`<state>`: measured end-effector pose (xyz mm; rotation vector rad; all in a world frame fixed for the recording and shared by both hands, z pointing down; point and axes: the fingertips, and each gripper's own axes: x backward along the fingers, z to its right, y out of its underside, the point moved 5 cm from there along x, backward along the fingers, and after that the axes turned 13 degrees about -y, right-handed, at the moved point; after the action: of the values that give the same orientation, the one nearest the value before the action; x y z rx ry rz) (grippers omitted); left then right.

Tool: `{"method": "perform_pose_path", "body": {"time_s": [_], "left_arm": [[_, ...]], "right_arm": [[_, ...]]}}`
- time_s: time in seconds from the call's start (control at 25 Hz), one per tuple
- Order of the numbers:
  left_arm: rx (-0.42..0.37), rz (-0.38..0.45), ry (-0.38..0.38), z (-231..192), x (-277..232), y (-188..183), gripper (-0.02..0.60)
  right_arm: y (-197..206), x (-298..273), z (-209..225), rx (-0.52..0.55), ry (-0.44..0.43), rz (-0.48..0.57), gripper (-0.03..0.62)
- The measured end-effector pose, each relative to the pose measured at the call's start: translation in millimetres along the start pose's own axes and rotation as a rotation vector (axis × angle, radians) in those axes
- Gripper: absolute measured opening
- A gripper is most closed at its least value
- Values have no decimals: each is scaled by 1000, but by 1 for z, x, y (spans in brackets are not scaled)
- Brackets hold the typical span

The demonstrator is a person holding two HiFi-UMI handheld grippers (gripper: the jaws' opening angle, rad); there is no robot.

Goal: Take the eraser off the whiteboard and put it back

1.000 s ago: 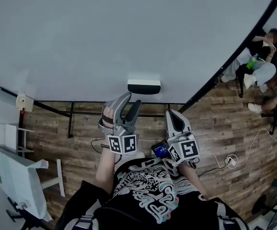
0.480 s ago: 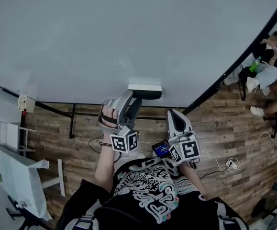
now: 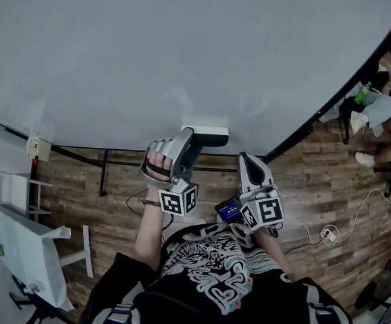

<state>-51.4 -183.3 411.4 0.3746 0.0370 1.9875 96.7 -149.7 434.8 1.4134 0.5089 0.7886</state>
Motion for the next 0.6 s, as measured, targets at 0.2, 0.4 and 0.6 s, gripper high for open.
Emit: {"method": "perform_pose_path", "body": {"time_s": [0.2, 0.4, 0.6], "left_arm": [[-13, -16, 8, 2, -7, 4, 367], [-8, -15, 17, 4, -8, 6, 368], [10, -11, 28, -1, -9, 6, 368]], "right_arm": [[3, -1, 6, -9, 5, -2, 12], [7, -4, 9, -15, -2, -8, 12], [8, -6, 10, -23, -2, -11, 12]]}}
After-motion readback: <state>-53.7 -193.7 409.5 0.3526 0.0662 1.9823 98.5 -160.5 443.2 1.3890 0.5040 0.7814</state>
